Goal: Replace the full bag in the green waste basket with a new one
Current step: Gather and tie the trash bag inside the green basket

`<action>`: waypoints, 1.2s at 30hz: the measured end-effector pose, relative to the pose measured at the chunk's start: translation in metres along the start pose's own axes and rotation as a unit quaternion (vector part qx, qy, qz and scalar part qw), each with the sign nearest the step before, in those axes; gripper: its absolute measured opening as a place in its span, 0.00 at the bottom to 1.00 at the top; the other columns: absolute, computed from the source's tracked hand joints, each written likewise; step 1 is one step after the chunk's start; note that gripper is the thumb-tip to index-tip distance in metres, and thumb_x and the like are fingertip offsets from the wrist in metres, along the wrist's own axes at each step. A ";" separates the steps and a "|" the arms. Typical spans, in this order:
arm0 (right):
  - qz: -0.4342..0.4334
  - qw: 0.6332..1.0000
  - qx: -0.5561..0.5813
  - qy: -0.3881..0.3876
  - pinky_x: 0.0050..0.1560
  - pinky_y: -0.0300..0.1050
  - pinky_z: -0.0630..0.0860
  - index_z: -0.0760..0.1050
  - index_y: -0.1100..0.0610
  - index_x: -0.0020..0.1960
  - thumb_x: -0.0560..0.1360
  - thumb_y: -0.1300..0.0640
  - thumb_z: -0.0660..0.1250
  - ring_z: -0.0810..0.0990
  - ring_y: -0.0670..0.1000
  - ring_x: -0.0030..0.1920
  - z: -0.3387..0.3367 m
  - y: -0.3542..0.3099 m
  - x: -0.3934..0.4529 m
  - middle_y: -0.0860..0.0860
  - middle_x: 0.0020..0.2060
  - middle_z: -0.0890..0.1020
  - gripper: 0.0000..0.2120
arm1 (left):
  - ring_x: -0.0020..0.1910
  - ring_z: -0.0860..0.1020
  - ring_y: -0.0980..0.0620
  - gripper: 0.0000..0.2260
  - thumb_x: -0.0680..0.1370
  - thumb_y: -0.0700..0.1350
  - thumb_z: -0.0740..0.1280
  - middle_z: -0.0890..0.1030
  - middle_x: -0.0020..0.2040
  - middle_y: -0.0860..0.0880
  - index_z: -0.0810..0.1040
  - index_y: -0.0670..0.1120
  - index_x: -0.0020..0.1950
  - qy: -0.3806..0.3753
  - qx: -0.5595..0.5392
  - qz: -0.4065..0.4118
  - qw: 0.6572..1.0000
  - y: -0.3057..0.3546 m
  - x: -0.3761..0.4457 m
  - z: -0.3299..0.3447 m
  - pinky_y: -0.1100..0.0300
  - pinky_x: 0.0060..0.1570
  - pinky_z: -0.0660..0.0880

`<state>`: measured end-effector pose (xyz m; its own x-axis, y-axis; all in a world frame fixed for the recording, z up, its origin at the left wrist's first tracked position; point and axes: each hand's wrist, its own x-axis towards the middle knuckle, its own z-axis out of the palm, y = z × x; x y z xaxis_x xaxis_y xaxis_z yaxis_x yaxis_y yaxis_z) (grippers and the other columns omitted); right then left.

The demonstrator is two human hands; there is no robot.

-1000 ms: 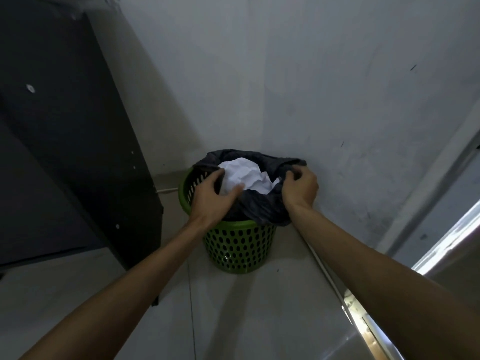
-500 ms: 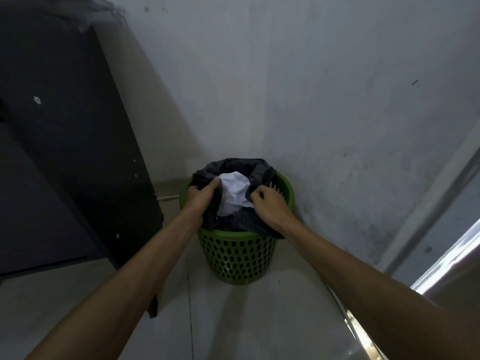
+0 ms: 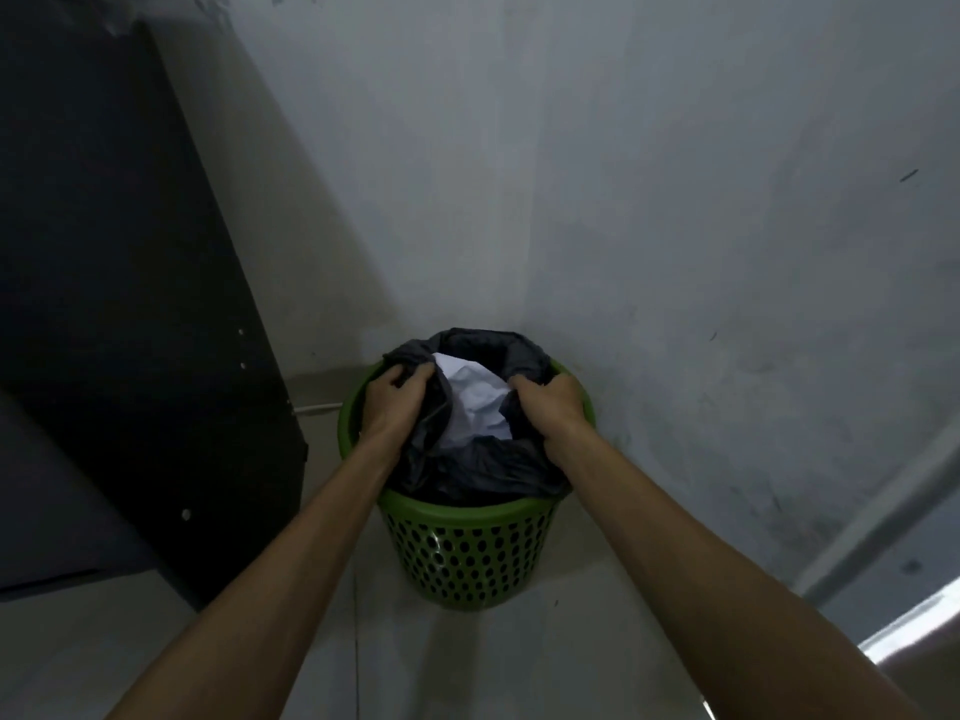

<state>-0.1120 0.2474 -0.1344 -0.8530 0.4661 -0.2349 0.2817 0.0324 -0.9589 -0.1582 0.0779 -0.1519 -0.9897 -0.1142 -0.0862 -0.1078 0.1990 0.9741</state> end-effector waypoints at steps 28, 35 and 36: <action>-0.159 0.708 -0.622 -0.293 0.34 0.44 0.68 0.72 0.57 0.48 0.81 0.49 0.56 0.73 0.52 0.38 -0.003 0.010 -0.044 0.51 0.37 0.73 0.12 | 0.55 0.78 0.47 0.17 0.81 0.53 0.57 0.80 0.60 0.45 0.81 0.46 0.56 -0.292 0.489 0.115 0.814 0.002 -0.049 -0.038 0.55 0.57 0.75; -0.108 0.705 -0.603 -0.358 0.37 0.43 0.66 0.71 0.52 0.49 0.82 0.53 0.53 0.67 0.48 0.35 0.013 0.017 -0.041 0.48 0.39 0.71 0.09 | 0.68 0.71 0.46 0.19 0.83 0.50 0.52 0.72 0.72 0.47 0.71 0.51 0.72 -0.319 0.587 0.109 0.736 -0.006 -0.046 -0.027 0.57 0.66 0.69; -0.111 0.705 -0.598 -0.364 0.41 0.44 0.68 0.73 0.52 0.55 0.82 0.52 0.55 0.70 0.49 0.37 0.013 0.019 -0.039 0.50 0.43 0.74 0.10 | 0.67 0.72 0.46 0.19 0.83 0.49 0.52 0.72 0.71 0.46 0.72 0.50 0.72 -0.326 0.588 0.107 0.733 -0.005 -0.046 -0.025 0.58 0.64 0.69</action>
<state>-0.0794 0.2181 -0.1452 -0.8114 -0.2309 -0.5369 -0.0968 0.9591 -0.2660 -0.1096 0.0576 -0.1479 -0.7895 0.4543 -0.4128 0.4286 0.8894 0.1590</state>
